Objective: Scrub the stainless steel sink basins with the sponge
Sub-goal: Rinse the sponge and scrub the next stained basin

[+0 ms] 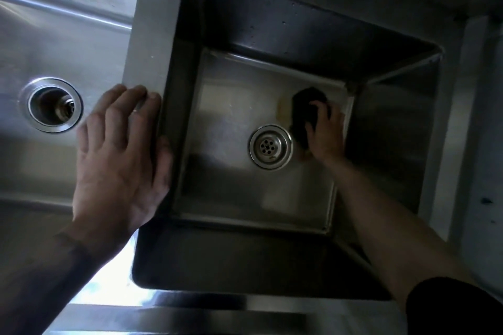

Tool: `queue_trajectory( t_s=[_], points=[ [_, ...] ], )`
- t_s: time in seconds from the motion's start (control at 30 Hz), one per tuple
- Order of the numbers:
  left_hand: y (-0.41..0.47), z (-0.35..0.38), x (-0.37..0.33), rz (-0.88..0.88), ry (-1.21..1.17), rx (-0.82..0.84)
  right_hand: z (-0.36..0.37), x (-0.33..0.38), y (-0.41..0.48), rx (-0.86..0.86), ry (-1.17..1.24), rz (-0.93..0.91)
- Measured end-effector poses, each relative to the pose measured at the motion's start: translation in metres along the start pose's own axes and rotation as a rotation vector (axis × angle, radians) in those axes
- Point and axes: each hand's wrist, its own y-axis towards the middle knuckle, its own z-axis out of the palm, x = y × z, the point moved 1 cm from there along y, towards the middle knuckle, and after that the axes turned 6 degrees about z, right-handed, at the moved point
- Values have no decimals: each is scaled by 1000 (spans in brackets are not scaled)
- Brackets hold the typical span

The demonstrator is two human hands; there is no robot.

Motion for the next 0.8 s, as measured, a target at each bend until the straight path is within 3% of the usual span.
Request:
queue_trajectory(
  t_s=[0.1, 0.13, 0.2, 0.3, 0.37, 0.5, 0.57, 0.67, 0.7, 0.73, 0.8],
  points=[
    [0, 2, 0, 2, 8, -9, 1, 12, 26, -152, 63, 376],
    [-1, 2, 0, 5, 13, -8, 5, 28, 26, -173, 85, 426],
    [-1, 2, 0, 7, 22, -7, 16, 56, 12, -156, 94, 247],
    [-1, 2, 0, -1, 20, 0, 22, 54, -16, 48, 16, -145],
    [-1, 1, 0, -7, 14, 2, 18, 37, -11, 48, 6, -103],
    [0, 1, 0, -5, 12, 10, 21, 65, 8, -184, 89, 298],
    [0, 0, 0, -4, 11, 10, 27, 91, 0, -172, 84, 148],
    [0, -1, -2, -12, 13, 18, 28, 84, -20, 57, -15, -303],
    [0, -1, -2, -13, 14, 18, 24, 71, -19, 105, -44, -363],
    [0, -1, -2, -14, 13, 16, 19, 57, -14, 99, -59, -333],
    [0, -1, -2, -17, 11, 11, 10, 42, -2, -10, -6, -73]
  ],
)
